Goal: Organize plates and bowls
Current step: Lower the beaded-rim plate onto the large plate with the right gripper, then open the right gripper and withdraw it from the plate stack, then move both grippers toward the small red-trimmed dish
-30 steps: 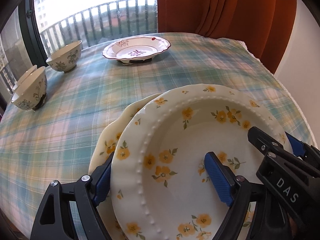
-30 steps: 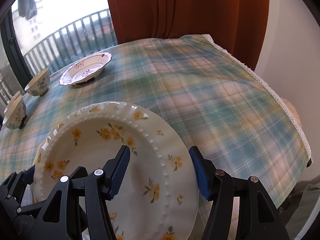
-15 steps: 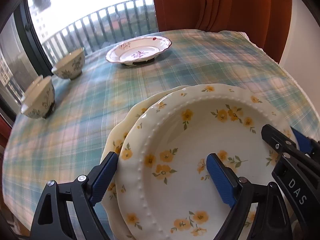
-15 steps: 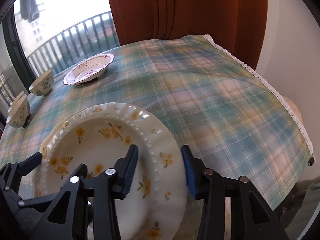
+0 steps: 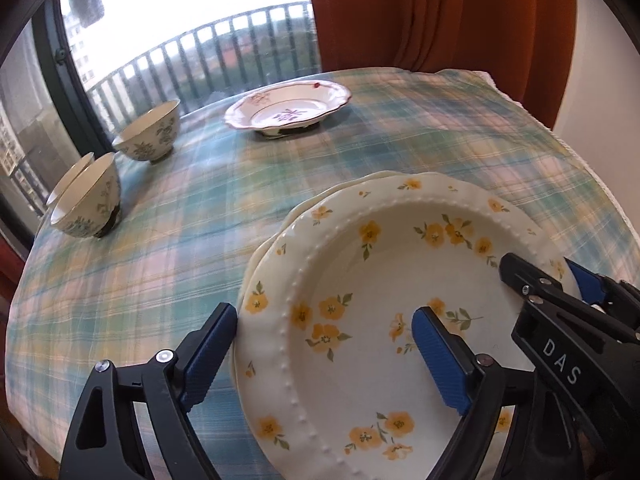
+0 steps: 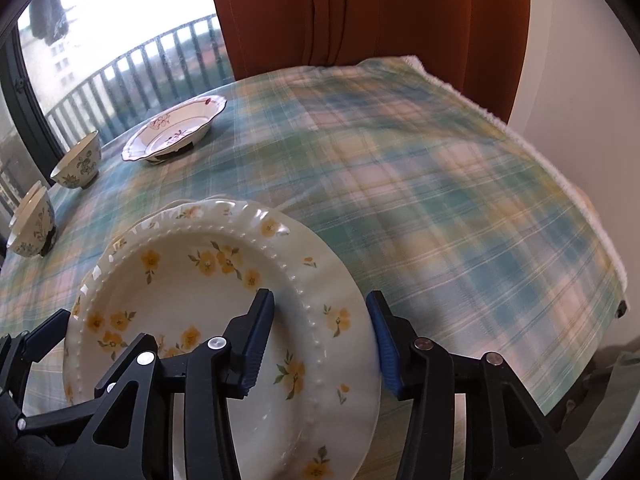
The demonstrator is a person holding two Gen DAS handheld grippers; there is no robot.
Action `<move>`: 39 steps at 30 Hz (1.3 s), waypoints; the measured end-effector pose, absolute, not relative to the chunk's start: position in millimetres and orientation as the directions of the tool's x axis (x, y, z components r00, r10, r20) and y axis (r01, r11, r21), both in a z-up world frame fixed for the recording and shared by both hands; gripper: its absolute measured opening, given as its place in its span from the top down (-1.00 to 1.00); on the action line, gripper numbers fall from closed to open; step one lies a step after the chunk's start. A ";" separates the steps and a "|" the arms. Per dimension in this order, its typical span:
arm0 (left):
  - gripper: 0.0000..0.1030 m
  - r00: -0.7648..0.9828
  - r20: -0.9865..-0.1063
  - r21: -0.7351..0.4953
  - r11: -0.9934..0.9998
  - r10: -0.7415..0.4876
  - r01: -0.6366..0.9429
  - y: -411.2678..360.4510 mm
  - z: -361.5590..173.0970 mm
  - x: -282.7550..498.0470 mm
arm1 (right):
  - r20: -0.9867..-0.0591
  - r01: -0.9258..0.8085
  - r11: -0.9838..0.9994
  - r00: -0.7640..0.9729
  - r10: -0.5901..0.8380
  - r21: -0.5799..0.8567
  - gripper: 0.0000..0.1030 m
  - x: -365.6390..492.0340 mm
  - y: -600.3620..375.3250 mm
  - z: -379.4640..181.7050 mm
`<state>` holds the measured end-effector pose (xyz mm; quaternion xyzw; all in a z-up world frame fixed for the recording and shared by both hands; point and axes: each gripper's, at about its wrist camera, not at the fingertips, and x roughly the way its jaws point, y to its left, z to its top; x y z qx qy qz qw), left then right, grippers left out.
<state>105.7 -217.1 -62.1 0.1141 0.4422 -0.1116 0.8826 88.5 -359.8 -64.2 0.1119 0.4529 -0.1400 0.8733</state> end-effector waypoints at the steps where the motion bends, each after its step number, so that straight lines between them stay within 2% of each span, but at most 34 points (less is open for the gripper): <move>1: -0.76 0.576 -0.812 0.094 0.950 -0.100 0.296 -214.3 -63.2 106.4 | -0.826 0.351 0.935 0.542 -0.156 0.053 -0.06 89.5 -356.4 -64.7; 2: -0.76 0.568 -0.816 0.080 0.952 -0.107 0.295 -211.2 -64.0 107.3 | -0.826 0.346 0.937 0.542 -0.155 0.051 -0.15 90.5 -354.1 -65.3; 7: -0.76 0.551 -0.825 0.039 0.959 -0.127 0.280 -197.6 -63.6 107.4 | -0.833 0.365 0.931 0.522 -0.185 0.022 -0.22 93.0 -348.7 -64.6; 12: -0.76 0.559 -0.816 0.012 0.962 -0.148 0.273 -183.4 -56.8 106.9 | -0.792 0.351 0.936 0.570 -0.219 -0.006 -0.55 87.2 -330.9 -46.6; 26: -0.77 0.651 -0.739 0.010 0.964 -0.172 0.267 -135.0 -15.4 121.9 | -0.715 0.257 0.965 0.685 -0.138 0.060 -0.56 102.3 -275.5 -0.3; 32: -0.72 0.730 -0.662 0.056 0.959 -0.172 0.276 -130.5 6.1 132.8 | -0.691 0.203 0.978 0.714 -0.110 0.054 -0.56 125.4 -262.7 17.6; 39: -0.72 0.757 -0.630 0.055 0.962 -0.174 0.267 -136.2 24.0 158.4 | -0.645 0.145 0.989 0.758 -0.093 0.027 -0.56 153.1 -256.0 39.5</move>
